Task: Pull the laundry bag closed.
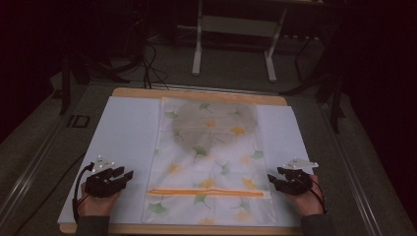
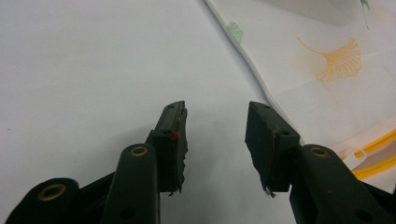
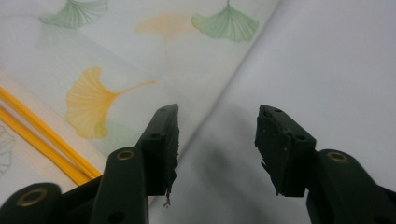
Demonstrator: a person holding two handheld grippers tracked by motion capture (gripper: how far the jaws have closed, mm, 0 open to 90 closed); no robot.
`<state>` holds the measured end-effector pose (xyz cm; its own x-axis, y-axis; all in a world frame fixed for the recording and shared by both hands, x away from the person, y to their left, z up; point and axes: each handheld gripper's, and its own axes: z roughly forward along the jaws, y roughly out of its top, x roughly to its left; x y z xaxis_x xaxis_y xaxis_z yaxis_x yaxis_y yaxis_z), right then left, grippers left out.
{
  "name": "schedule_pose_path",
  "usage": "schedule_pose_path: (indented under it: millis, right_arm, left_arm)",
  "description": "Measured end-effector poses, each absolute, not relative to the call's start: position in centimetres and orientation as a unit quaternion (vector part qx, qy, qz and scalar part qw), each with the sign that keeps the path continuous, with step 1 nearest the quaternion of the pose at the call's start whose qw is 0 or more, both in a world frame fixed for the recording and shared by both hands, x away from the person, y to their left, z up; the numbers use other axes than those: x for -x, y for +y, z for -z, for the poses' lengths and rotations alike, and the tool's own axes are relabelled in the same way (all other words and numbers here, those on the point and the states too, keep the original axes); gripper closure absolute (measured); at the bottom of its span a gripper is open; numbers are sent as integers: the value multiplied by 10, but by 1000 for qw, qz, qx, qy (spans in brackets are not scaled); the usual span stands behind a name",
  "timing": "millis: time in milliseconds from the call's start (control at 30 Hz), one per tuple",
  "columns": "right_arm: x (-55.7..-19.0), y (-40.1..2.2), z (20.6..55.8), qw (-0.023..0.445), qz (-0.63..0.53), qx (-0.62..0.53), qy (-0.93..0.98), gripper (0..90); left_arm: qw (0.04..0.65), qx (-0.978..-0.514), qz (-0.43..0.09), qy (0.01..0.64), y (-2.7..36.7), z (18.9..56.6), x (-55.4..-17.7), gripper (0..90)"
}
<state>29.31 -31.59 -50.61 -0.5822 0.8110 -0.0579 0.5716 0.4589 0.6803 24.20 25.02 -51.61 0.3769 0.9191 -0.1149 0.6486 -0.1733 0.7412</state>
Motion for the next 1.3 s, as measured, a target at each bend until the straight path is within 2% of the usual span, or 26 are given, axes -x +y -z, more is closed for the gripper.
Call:
schedule_pose_path:
  millis: [533,1300]
  right_arm:
    - [-304,-279,502,159,-306,-371,863,450]
    - [-313,-231,494,137,-283,-295,902,443]
  left_arm:
    - [353,-764,-181,508,252,519,-244,565]
    - [354,-762,-178,511,256,520,-248,560]
